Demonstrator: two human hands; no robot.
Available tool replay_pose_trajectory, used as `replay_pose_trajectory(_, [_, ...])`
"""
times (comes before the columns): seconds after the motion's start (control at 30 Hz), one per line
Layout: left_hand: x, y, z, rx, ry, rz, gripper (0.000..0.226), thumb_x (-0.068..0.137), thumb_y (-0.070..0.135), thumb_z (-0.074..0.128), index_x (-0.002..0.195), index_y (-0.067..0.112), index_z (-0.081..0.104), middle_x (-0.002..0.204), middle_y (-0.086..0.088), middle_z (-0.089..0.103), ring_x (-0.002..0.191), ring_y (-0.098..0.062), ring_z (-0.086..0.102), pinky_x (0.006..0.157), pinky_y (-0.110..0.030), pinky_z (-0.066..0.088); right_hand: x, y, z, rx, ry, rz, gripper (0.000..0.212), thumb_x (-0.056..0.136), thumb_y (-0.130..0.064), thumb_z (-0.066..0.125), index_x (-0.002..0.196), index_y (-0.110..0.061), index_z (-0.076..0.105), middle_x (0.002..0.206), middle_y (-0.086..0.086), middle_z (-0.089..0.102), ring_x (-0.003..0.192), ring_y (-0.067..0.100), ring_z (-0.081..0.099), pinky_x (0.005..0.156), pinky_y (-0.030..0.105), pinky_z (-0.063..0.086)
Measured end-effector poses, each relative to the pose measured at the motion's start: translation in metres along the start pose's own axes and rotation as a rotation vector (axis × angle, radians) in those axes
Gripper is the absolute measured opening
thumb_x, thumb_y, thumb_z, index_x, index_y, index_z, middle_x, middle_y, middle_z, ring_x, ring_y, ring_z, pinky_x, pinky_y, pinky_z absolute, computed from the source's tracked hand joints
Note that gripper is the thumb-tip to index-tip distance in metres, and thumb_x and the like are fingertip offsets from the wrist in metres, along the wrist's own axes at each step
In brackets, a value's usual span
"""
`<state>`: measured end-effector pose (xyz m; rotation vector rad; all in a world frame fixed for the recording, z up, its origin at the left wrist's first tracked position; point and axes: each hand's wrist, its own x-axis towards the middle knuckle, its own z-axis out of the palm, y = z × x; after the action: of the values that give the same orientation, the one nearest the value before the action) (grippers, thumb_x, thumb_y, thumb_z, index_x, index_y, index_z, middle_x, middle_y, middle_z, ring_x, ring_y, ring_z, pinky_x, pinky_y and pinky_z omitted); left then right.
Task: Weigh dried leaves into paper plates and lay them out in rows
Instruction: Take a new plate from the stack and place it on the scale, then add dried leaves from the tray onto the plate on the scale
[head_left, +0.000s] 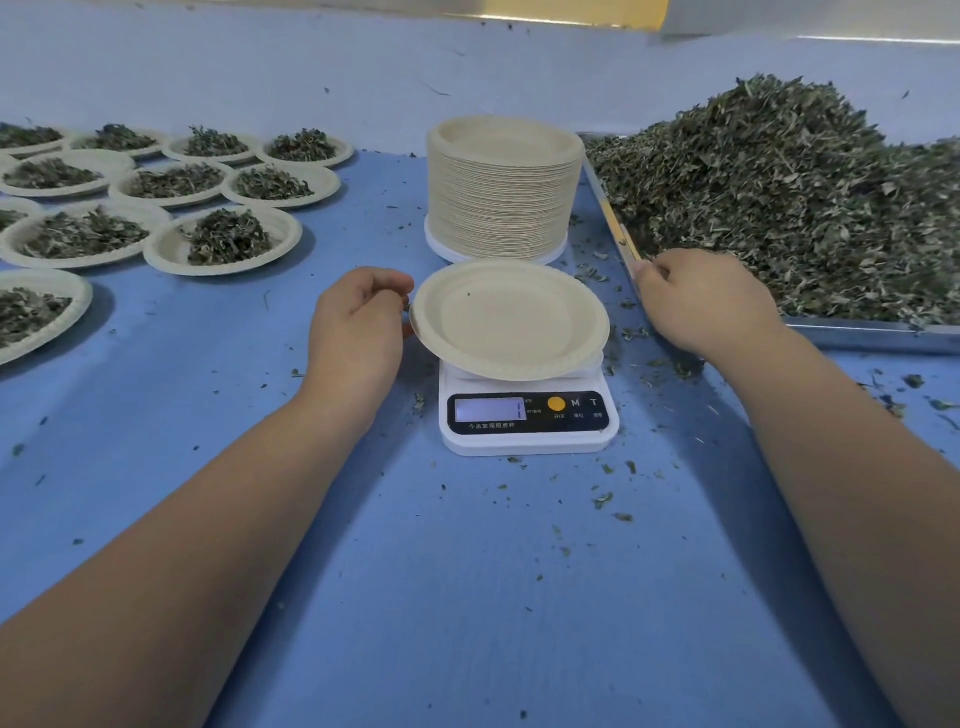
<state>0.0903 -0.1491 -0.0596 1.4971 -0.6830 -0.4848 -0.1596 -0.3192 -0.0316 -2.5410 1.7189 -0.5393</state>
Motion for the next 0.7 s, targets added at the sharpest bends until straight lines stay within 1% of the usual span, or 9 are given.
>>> replay_pose_trajectory(0.13, [-0.002, 0.002, 0.001, -0.043, -0.039, -0.009, 0.031, 0.085, 0.022, 0.044, 0.096, 0.023, 0.074, 0.109, 0.002, 0.073, 0.095, -0.005, 0.07, 0.082, -0.029, 0.06, -0.001, 0.001, -0.002, 0.175, 0.239, -0.025, 0.044, 0.106, -0.041, 0.038, 0.075, -0.011, 0.049, 0.065, 0.006, 0.051, 0.059, 0.025, 0.048, 0.052, 0.035, 0.033])
replay_pose_trajectory(0.2, [-0.001, 0.003, 0.001, -0.059, -0.092, -0.042, 0.035, 0.086, 0.038, 0.045, 0.107, 0.03, 0.071, 0.12, 0.011, 0.07, 0.101, 0.003, 0.066, 0.095, -0.032, 0.056, -0.001, 0.003, -0.003, 0.187, 0.308, -0.023, 0.043, 0.106, -0.042, 0.038, 0.079, -0.01, 0.05, 0.064, 0.006, 0.051, 0.058, 0.026, 0.047, 0.054, 0.037, 0.037])
replay_pose_trajectory(0.27, [0.001, 0.003, 0.002, -0.076, -0.158, -0.11, 0.056, 0.084, 0.057, 0.045, 0.132, 0.034, 0.062, 0.136, 0.018, 0.059, 0.112, 0.007, 0.058, 0.114, -0.04, 0.043, 0.0, 0.004, -0.002, 0.173, 0.321, -0.037, 0.043, 0.106, -0.042, 0.038, 0.079, -0.011, 0.049, 0.064, 0.005, 0.05, 0.059, 0.028, 0.047, 0.054, 0.037, 0.038])
replay_pose_trajectory(0.33, [0.003, 0.002, 0.005, -0.107, -0.228, -0.169, 0.084, 0.075, 0.074, 0.045, 0.148, 0.033, 0.05, 0.147, 0.019, 0.051, 0.13, 0.002, 0.048, 0.123, -0.043, 0.028, 0.0, 0.005, 0.001, 0.174, 0.304, -0.042, 0.042, 0.106, -0.041, 0.038, 0.074, -0.015, 0.045, 0.062, 0.004, 0.049, 0.057, 0.025, 0.045, 0.05, 0.034, 0.031])
replay_pose_trajectory(0.43, [-0.001, 0.001, 0.008, -0.092, -0.36, -0.135, 0.085, 0.065, 0.085, 0.044, 0.137, 0.042, 0.056, 0.122, 0.039, 0.059, 0.124, 0.009, 0.048, 0.124, -0.039, 0.024, 0.001, 0.006, 0.005, 0.189, 0.299, -0.031, 0.044, 0.105, -0.042, 0.04, 0.068, -0.018, 0.038, 0.06, 0.002, 0.047, 0.055, 0.019, 0.043, 0.048, 0.031, 0.025])
replay_pose_trajectory(0.47, [-0.003, 0.001, 0.008, -0.078, -0.38, -0.129, 0.089, 0.064, 0.086, 0.043, 0.14, 0.041, 0.054, 0.122, 0.042, 0.057, 0.124, 0.01, 0.047, 0.125, -0.039, 0.024, 0.001, 0.007, 0.006, 0.192, 0.299, -0.027, 0.044, 0.104, -0.042, 0.041, 0.067, -0.018, 0.038, 0.06, 0.001, 0.047, 0.056, 0.018, 0.043, 0.049, 0.032, 0.025])
replay_pose_trajectory(0.57, [-0.002, 0.002, 0.008, -0.066, -0.364, -0.154, 0.109, 0.064, 0.087, 0.042, 0.158, 0.03, 0.036, 0.153, 0.028, 0.039, 0.143, 0.002, 0.033, 0.127, -0.042, 0.019, 0.002, 0.009, 0.007, 0.191, 0.286, -0.016, 0.045, 0.104, -0.044, 0.039, 0.068, -0.017, 0.04, 0.061, 0.002, 0.048, 0.057, 0.018, 0.045, 0.049, 0.031, 0.025])
replay_pose_trajectory(0.63, [-0.002, 0.0, 0.008, -0.068, -0.402, -0.155, 0.101, 0.066, 0.087, 0.042, 0.153, 0.035, 0.041, 0.135, 0.04, 0.047, 0.137, 0.006, 0.037, 0.126, -0.041, 0.02, 0.002, 0.009, 0.008, 0.184, 0.279, -0.017, 0.046, 0.104, -0.045, 0.039, 0.069, -0.016, 0.041, 0.062, 0.002, 0.049, 0.058, 0.02, 0.046, 0.049, 0.03, 0.025])
replay_pose_trajectory(0.7, [-0.001, -0.002, 0.008, -0.038, -0.465, -0.108, 0.07, 0.071, 0.086, 0.04, 0.132, 0.054, 0.055, 0.108, 0.051, 0.056, 0.122, 0.016, 0.046, 0.122, -0.036, 0.025, 0.001, 0.009, 0.007, 0.184, 0.275, -0.013, 0.046, 0.104, -0.045, 0.038, 0.069, -0.016, 0.042, 0.062, 0.003, 0.05, 0.058, 0.021, 0.047, 0.049, 0.031, 0.026])
